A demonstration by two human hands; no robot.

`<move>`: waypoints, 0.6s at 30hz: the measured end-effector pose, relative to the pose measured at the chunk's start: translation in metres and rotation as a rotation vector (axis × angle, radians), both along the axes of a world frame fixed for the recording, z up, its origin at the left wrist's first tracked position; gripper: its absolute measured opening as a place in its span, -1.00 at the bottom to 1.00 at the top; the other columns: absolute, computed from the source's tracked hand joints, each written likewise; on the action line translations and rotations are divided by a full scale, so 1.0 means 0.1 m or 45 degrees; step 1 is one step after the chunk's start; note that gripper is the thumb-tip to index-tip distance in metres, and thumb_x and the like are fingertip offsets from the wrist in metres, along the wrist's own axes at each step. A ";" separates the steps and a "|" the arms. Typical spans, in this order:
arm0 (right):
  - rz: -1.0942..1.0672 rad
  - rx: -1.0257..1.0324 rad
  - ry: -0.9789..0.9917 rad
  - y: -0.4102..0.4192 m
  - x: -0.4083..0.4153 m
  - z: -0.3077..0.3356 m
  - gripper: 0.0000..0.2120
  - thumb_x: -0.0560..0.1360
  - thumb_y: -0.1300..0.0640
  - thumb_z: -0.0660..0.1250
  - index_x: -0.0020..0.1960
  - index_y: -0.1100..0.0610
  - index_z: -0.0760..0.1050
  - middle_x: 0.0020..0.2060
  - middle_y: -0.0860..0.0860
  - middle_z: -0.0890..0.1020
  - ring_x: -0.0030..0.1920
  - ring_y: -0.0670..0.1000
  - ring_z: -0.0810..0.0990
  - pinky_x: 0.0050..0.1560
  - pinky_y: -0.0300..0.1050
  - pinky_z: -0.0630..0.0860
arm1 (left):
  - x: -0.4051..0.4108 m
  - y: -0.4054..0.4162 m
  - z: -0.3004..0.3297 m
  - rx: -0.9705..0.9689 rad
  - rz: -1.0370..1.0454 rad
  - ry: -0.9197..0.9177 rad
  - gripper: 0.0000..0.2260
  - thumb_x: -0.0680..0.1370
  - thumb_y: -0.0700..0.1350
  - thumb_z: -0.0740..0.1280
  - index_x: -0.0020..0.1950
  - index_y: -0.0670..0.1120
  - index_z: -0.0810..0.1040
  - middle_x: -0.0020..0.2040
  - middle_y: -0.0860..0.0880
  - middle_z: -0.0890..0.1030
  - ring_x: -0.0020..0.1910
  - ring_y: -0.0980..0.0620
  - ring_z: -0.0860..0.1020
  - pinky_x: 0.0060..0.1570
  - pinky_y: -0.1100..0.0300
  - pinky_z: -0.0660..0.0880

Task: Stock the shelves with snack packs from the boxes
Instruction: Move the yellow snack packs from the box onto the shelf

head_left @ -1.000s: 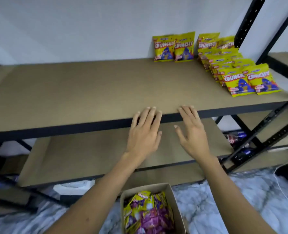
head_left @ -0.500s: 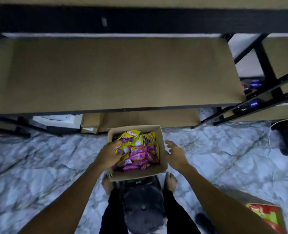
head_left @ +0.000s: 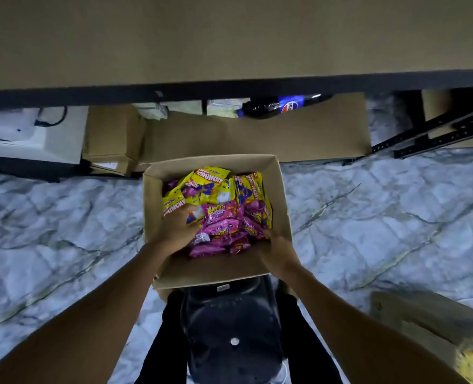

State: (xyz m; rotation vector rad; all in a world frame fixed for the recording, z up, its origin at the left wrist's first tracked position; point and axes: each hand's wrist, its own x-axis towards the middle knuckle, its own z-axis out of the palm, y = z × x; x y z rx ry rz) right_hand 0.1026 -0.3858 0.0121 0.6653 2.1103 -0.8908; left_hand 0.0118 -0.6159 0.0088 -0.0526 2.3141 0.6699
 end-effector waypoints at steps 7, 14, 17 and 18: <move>-0.171 -0.038 -0.028 0.12 -0.16 -1.28 -0.46 0.51 0.20 0.25 0.46 -0.02 0.28 0.14 0.12 0.58 0.14 0.19 0.56 0.06 -0.10 0.47 | -0.45 0.06 -1.21 -0.047 -0.099 0.050 -0.53 0.50 -0.22 0.34 0.42 -0.06 0.43 0.16 -0.18 0.60 -0.05 -0.13 0.58 -0.09 0.15 0.46; -0.467 -0.093 0.012 -0.20 -0.09 -2.51 -0.29 0.50 0.12 0.36 0.55 -0.06 0.13 0.38 0.04 0.45 0.37 0.16 0.42 0.36 -0.02 0.34 | -0.97 0.13 -2.26 -0.186 -0.097 0.188 -0.55 0.49 -0.14 0.38 0.38 0.05 0.46 0.12 -0.19 0.57 0.13 -0.18 0.50 0.15 0.09 0.42; -0.623 -0.053 0.006 -0.28 -0.13 -2.85 -0.23 0.48 0.14 0.39 0.57 -0.05 0.08 0.41 0.07 0.41 0.39 0.18 0.39 0.38 0.03 0.33 | -1.05 0.19 -2.56 -0.100 -0.041 0.141 -0.55 0.45 -0.16 0.44 0.32 0.09 0.51 0.13 -0.11 0.61 -0.03 -0.11 0.57 -0.03 0.14 0.48; -0.637 -0.041 0.018 -0.30 -0.15 -2.95 -0.21 0.47 0.14 0.39 0.57 -0.07 0.07 0.40 0.09 0.42 0.38 0.20 0.40 0.37 0.05 0.35 | -1.06 0.19 -2.65 -0.084 -0.028 0.164 -0.56 0.43 -0.17 0.46 0.29 0.09 0.54 0.15 -0.09 0.61 0.01 -0.10 0.58 -0.01 0.14 0.49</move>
